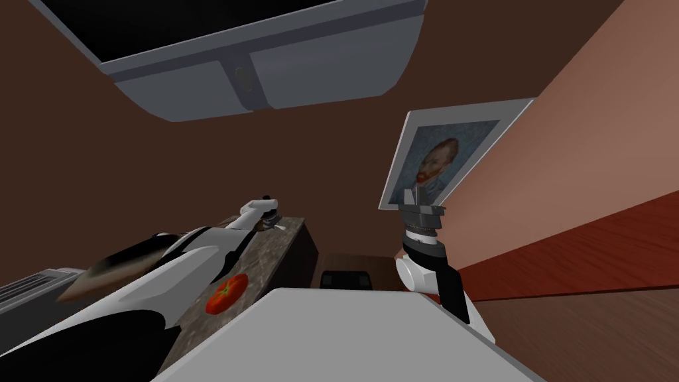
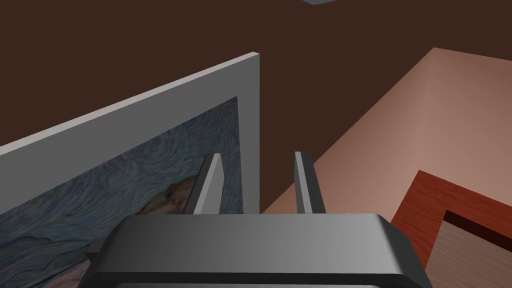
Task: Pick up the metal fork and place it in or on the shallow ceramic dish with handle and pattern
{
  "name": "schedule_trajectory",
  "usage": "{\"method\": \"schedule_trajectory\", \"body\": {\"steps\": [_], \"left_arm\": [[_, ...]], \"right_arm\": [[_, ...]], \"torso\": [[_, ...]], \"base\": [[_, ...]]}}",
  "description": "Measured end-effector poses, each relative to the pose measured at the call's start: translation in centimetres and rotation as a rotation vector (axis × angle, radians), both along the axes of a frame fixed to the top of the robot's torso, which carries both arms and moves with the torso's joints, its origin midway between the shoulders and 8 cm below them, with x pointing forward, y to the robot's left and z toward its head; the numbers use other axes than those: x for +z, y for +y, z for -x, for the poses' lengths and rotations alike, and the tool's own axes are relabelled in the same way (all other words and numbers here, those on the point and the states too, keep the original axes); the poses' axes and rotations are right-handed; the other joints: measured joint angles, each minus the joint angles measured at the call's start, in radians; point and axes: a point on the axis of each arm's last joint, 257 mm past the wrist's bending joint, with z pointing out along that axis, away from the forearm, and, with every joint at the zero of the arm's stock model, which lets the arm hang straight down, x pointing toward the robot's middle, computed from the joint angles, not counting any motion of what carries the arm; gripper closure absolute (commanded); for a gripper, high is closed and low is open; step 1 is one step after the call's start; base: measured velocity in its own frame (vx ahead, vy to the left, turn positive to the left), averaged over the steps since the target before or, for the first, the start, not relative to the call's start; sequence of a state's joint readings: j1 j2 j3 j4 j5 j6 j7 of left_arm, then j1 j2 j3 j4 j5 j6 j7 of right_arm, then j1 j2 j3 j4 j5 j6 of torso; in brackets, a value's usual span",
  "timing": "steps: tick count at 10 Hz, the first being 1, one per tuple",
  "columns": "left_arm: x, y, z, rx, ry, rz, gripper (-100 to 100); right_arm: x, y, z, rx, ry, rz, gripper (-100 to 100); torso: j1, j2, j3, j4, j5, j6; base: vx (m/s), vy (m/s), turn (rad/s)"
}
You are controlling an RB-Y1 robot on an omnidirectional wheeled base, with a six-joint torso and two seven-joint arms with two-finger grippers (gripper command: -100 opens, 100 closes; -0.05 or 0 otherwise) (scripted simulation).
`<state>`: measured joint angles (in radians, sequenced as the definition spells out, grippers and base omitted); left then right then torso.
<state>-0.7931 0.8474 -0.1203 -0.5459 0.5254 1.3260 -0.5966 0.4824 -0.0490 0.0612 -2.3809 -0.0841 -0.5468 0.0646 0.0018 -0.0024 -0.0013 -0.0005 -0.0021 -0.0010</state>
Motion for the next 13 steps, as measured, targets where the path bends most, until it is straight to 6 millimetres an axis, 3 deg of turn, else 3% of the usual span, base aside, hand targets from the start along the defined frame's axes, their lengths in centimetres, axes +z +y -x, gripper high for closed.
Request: {"method": "schedule_trajectory", "body": {"steps": [4, 9, 10, 13], "left_arm": [[1.1, 3.4, 2.8, 0.067, -0.015, 0.037, 100], [2.6, 4.9, 4.2, 0.132, -0.051, 0.095, 100], [2.8, 5.0, 4.2, 0.133, -0.053, 0.095, -100], [2.7, 5.0, 4.2, 0.133, -0.053, 0.095, -100]], "right_arm": [[0.0, 0.0, 0.0, 0.000, 0.000, 0.000, 0], [0.0, 0.0, 0.0, 0.000, 0.000, 0.000, 0], [0.0, 0.0, 0.0, 0.000, 0.000, 0.000, 0], [0.0, 0.0, 0.0, 0.000, 0.000, 0.000, 0]], "torso": [[0.008, -0.006, -0.003, -0.001, 0.001, -0.002], [0.004, 0.002, 0.002, 0.002, 0.002, -0.004], [0.001, 0.003, 0.002, 0.001, 0.002, -0.003], [-0.004, 0.004, 0.003, 0.002, 0.001, -0.003]], "base": [[0.111, 0.138, -0.054], [0.031, 0.093, -0.004], [0.003, 0.011, 0.000], [0.000, 0.000, 0.000]]}}
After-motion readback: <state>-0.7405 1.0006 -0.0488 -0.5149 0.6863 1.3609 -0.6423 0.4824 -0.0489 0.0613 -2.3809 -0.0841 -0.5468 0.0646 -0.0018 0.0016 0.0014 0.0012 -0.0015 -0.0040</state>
